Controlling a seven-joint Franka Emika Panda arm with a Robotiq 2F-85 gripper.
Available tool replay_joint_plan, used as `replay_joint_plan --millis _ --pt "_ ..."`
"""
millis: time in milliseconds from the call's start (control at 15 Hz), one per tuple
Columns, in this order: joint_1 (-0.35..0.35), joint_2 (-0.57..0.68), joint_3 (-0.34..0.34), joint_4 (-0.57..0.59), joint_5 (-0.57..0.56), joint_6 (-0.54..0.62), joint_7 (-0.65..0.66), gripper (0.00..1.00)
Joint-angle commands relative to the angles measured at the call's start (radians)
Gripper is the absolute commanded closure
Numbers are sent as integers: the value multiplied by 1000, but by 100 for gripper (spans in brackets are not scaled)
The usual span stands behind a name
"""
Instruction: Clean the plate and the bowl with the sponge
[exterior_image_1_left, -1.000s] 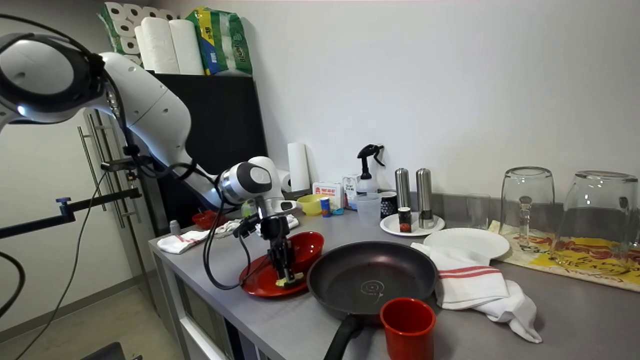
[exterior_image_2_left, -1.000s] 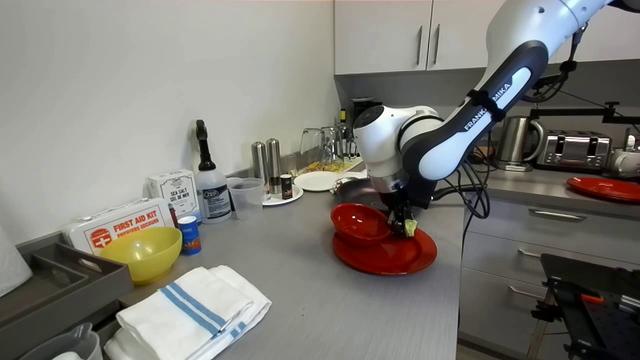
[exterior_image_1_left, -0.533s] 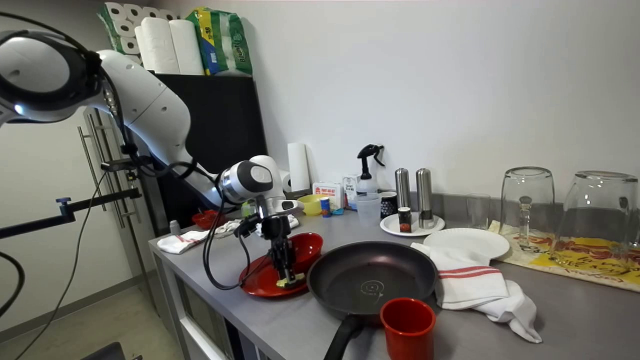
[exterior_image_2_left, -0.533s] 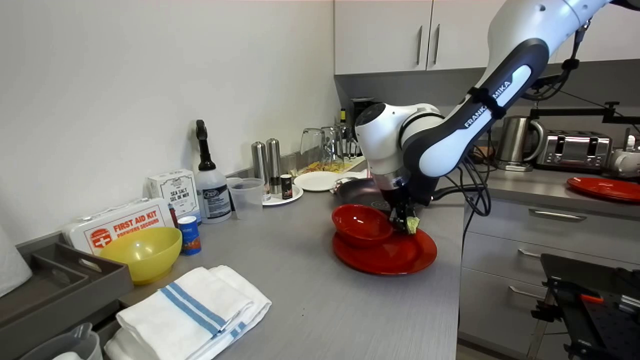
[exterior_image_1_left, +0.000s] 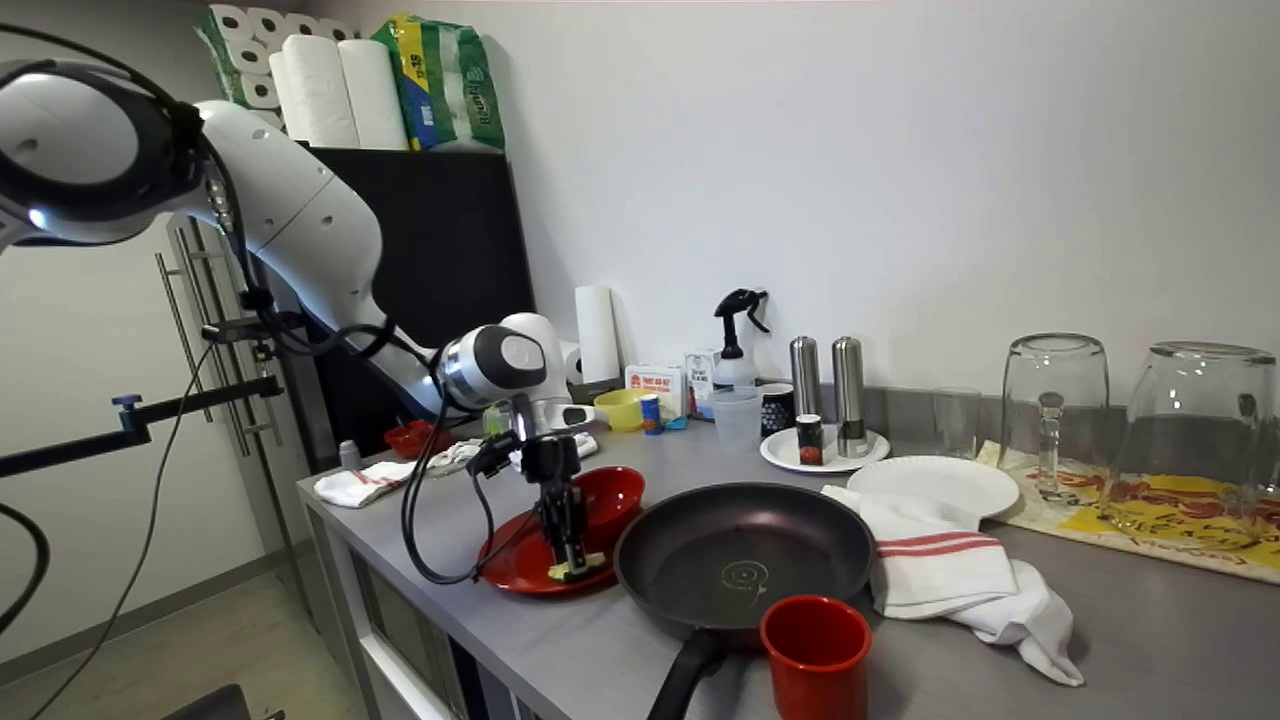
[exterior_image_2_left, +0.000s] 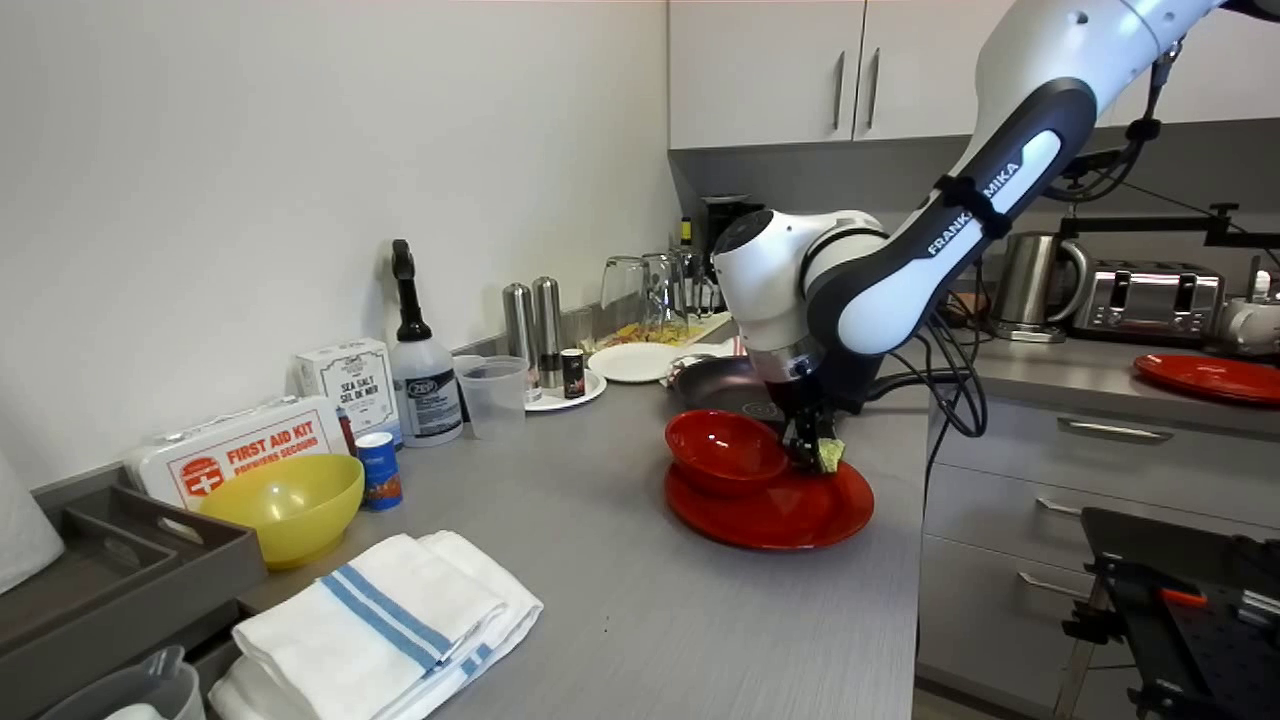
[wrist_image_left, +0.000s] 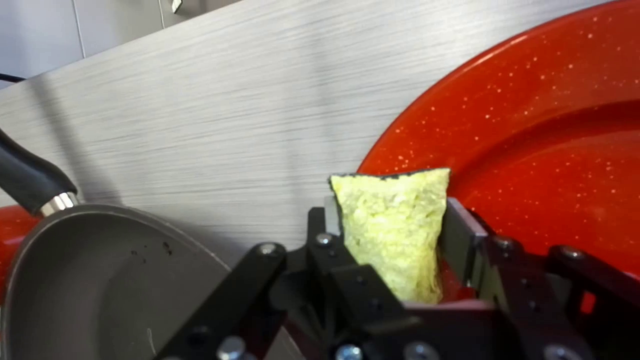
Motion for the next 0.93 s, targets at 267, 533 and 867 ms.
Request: replay_joint_plan --millis 267,533,867 --pt "-15 -45 17 -49 78 -4 -28 75" --pt "-13 -59 22 -76 91 0 -27 75" --pt "-12 -81 31 -114 103 9 -20 75"
